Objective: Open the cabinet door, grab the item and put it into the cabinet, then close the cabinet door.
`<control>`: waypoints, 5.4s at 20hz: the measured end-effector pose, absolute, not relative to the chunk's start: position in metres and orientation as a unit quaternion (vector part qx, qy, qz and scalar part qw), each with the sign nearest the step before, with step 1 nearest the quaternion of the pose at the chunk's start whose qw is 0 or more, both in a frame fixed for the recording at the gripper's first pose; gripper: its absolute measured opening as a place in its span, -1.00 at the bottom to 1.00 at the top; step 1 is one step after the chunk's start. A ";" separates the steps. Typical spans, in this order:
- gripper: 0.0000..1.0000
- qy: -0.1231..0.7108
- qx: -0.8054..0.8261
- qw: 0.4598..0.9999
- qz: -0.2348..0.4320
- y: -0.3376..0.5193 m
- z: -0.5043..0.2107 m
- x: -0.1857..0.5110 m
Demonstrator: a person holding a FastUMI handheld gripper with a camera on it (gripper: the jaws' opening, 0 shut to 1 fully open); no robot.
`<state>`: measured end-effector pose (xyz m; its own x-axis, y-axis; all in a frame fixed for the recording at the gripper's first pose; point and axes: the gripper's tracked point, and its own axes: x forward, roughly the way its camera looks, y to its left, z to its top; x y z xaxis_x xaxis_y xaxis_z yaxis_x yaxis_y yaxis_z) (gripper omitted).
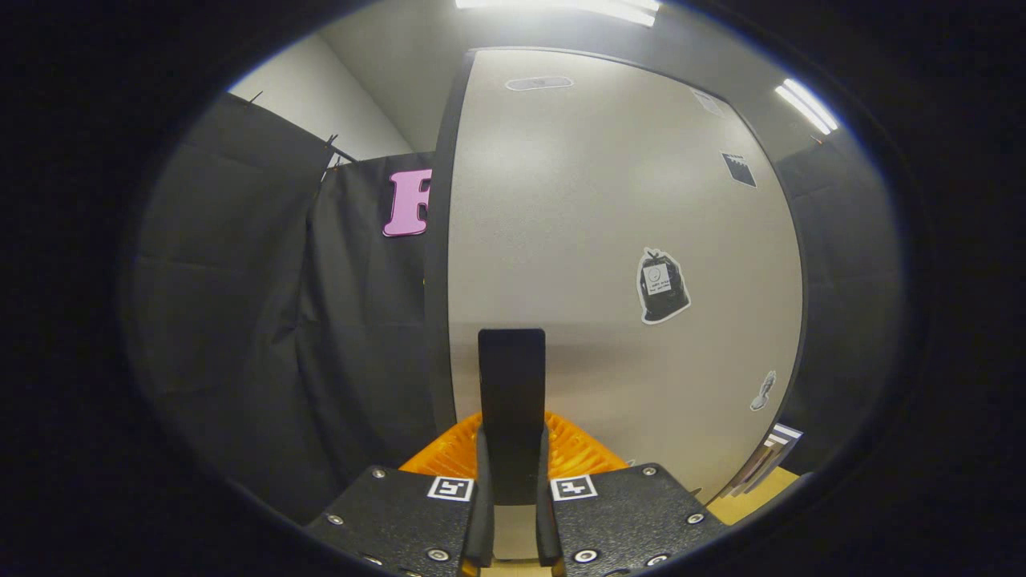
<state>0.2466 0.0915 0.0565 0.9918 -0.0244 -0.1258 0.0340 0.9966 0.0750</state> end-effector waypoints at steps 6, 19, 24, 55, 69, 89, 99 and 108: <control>-0.59 0.063 0.022 0.998 -0.013 0.085 0.061 0.207; -0.64 0.046 0.022 0.997 0.053 0.069 0.076 0.145; -0.64 0.035 0.029 0.997 0.055 0.048 0.082 0.116; -0.65 -0.042 0.005 0.980 -0.195 -0.160 0.125 -0.028; 0.89 -0.034 -0.012 0.999 -0.013 0.068 0.029 -0.032; 0.90 0.154 0.030 0.988 -0.004 0.142 -0.253 -0.004; 0.84 0.247 0.038 0.968 -0.024 0.145 -0.333 -0.005; 0.37 0.280 0.052 0.959 -0.021 0.140 -0.359 0.004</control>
<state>0.0038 0.1400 -0.3589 0.8429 -0.0115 -0.5380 0.0693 0.9938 0.0874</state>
